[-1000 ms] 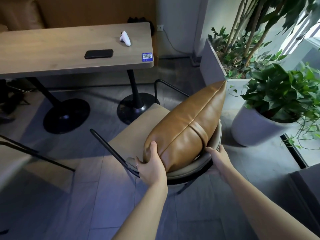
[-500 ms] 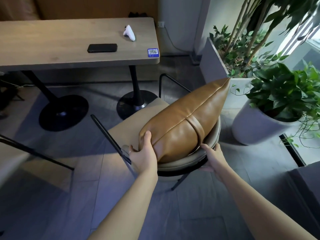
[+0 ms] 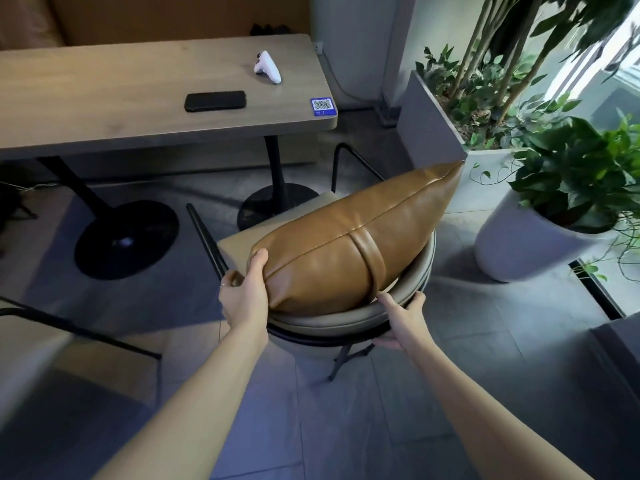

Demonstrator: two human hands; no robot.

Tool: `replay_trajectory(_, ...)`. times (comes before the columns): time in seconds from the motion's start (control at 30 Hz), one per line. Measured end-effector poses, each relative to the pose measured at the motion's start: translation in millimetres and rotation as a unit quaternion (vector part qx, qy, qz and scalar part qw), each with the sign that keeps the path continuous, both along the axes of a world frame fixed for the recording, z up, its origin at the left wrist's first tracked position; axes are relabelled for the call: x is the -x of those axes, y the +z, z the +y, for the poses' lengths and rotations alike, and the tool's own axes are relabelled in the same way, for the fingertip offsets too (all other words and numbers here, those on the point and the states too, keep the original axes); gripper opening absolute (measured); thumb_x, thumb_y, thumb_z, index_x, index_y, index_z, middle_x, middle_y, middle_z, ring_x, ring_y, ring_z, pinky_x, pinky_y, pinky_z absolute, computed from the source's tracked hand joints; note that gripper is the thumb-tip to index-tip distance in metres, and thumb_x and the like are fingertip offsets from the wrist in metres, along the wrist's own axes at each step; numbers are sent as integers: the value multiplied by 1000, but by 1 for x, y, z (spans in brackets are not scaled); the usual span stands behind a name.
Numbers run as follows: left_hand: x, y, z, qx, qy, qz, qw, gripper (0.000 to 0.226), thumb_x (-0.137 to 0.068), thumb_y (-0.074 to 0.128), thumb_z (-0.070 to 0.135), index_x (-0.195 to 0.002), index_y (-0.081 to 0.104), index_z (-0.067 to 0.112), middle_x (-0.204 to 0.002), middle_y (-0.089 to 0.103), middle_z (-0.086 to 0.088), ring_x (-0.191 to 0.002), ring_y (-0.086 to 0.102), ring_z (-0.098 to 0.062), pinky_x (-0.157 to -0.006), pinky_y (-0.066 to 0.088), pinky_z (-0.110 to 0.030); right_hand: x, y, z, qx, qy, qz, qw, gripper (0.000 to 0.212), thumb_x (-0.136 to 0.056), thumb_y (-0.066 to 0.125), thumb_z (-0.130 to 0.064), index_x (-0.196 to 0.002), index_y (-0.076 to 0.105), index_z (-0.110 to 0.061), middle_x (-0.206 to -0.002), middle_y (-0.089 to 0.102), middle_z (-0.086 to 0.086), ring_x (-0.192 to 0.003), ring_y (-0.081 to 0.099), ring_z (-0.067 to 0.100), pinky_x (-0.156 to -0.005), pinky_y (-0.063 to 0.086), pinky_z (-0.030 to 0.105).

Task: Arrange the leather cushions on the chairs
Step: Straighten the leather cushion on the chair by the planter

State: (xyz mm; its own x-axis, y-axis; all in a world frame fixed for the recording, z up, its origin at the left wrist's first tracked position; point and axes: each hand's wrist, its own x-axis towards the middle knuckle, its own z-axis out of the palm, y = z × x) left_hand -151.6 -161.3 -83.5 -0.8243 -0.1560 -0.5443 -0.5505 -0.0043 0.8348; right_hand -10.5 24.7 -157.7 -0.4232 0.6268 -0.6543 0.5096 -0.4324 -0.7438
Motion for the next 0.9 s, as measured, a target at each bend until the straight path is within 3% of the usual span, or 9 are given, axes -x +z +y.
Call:
replay_trajectory(0.13, 37, 3, -20, 9, -12, -5, 1000, 94, -59, 80, 68, -138, 57, 24, -135, 63, -4, -118, 62, -31, -106, 48, -51, 26, -3, -25, -11, 0, 1, 1000, 70, -83, 75, -47, -134, 30, -31, -139, 50, 6, -111, 66, 41, -63, 66, 50)
replay_trajectory(0.23, 66, 5, -34, 8, -14, -7, 1000, 95, -51, 82, 69, -132, 60, 25, -127, 66, -5, -111, 65, -30, -102, 52, -50, 47, 0, -44, -31, 20, -12, 999, 74, -81, 73, -53, -134, 27, -30, -130, 54, 7, -78, 78, 36, -72, 66, 51)
replay_trajectory(0.33, 95, 5, -48, 7, -17, -2, 1000, 91, -50, 84, 67, -128, 61, 24, -124, 66, -5, -107, 66, -29, -99, 54, -50, 69, 3, -59, -64, 45, -44, 996, 68, -85, 72, -54, -127, 27, -26, -110, 57, 7, -68, 77, 35, -72, 66, 50)
replay_trajectory(0.5, 142, 5, -69, 18, -27, 10, 999, 83, -49, 85, 66, -117, 64, 24, -119, 68, -6, -104, 67, -30, -96, 55, -52, 104, 9, -86, -97, 79, -68, 990, 67, -84, 70, -61, -114, 21, -27, -99, 63, 10, -69, 76, 33, -70, 66, 46)
replay_trajectory(0.57, 159, 6, -75, 22, -32, 18, 999, 82, -54, 86, 63, -121, 65, 20, -117, 70, -6, -102, 68, -28, -96, 56, -51, 117, 6, -97, -101, 74, -70, 990, 72, -81, 68, -66, -118, 22, -26, -97, 64, 10, -73, 76, 34, -76, 65, 48)
replay_trajectory(0.7, 184, 4, -86, 33, -55, 22, 998, 65, -68, 86, 56, -118, 65, 19, -111, 69, -5, -96, 67, -25, -92, 57, -45, 136, -2, -119, -99, 65, -80, 990, 100, -63, 58, -84, -137, 15, -34, -114, 66, 14, -95, 72, 42, -88, 60, 50)
replay_trajectory(0.8, 191, 5, -88, 21, -64, 25, 997, 63, -71, 85, 55, -118, 67, 17, -105, 69, -3, -90, 67, -21, -85, 57, -40, 140, 0, -125, -99, 67, -81, 989, 89, -69, 58, -81, -132, 10, -40, -112, 66, 14, -95, 72, 41, -89, 59, 50)
replay_trajectory(0.9, 181, 7, -88, -19, -56, 25, 998, 72, -72, 82, 60, -127, 65, 16, -110, 71, -4, -96, 69, -23, -92, 57, -42, 138, 3, -121, -88, 71, -83, 990, 100, -74, 62, -77, -144, 5, -36, -110, 67, 15, -89, 74, 38, -81, 63, 48)
